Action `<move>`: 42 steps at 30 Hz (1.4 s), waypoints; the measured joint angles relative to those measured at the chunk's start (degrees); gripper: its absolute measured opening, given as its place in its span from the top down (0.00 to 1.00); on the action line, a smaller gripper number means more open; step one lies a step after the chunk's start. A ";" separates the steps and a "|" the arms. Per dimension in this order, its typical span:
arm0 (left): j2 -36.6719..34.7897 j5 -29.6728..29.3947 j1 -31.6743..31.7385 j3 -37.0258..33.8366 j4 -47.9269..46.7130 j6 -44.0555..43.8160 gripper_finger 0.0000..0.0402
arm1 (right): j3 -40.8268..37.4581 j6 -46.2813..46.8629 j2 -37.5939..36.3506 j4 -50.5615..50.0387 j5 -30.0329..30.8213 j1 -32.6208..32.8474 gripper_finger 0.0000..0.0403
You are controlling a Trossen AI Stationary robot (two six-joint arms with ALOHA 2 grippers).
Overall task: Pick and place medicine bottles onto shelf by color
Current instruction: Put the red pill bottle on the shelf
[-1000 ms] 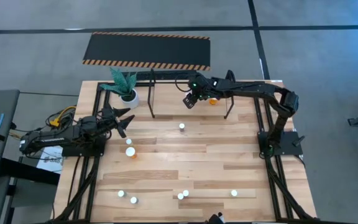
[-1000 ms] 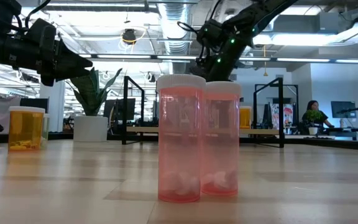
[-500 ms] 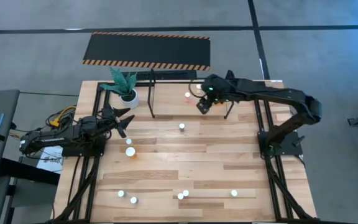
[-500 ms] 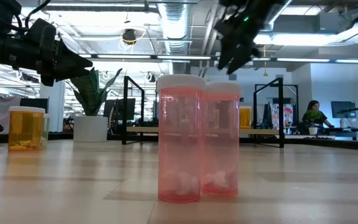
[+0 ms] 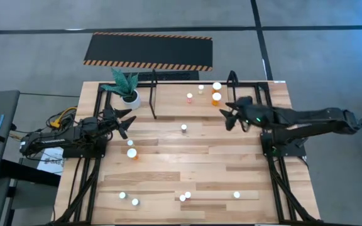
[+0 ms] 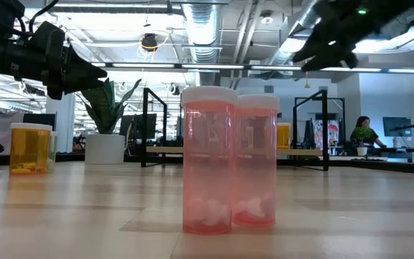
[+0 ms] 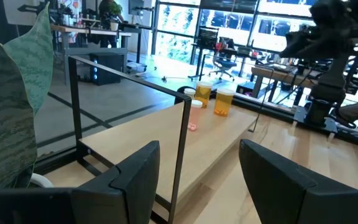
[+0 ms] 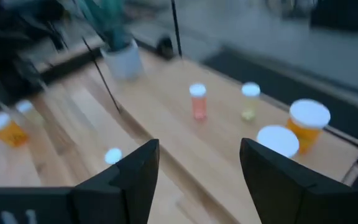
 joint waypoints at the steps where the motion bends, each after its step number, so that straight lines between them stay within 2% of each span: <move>1: 0.00 0.00 -0.02 0.00 0.01 -0.02 0.48 | -2.71 -0.80 -2.26 2.82 1.95 1.70 0.39; 6: -0.01 0.00 0.00 0.00 0.01 -0.01 0.48 | -11.27 -3.60 -9.78 10.63 7.33 7.99 0.39; 13: -0.02 -0.02 -0.02 0.00 0.01 -0.02 0.48 | -17.07 -6.55 -14.66 12.18 8.14 12.44 0.39; 24: 0.00 0.00 -0.01 0.00 0.01 -0.02 0.48 | -30.34 -10.60 -22.27 29.33 8.64 15.54 0.39; 34: 0.00 0.00 -0.02 0.00 -0.01 -0.02 0.48 | -34.40 -8.01 -23.78 29.81 8.16 16.48 0.39; 42: 0.00 0.00 -0.01 0.00 -0.01 0.00 0.48 | -34.67 -6.47 -23.62 27.82 7.35 16.33 0.39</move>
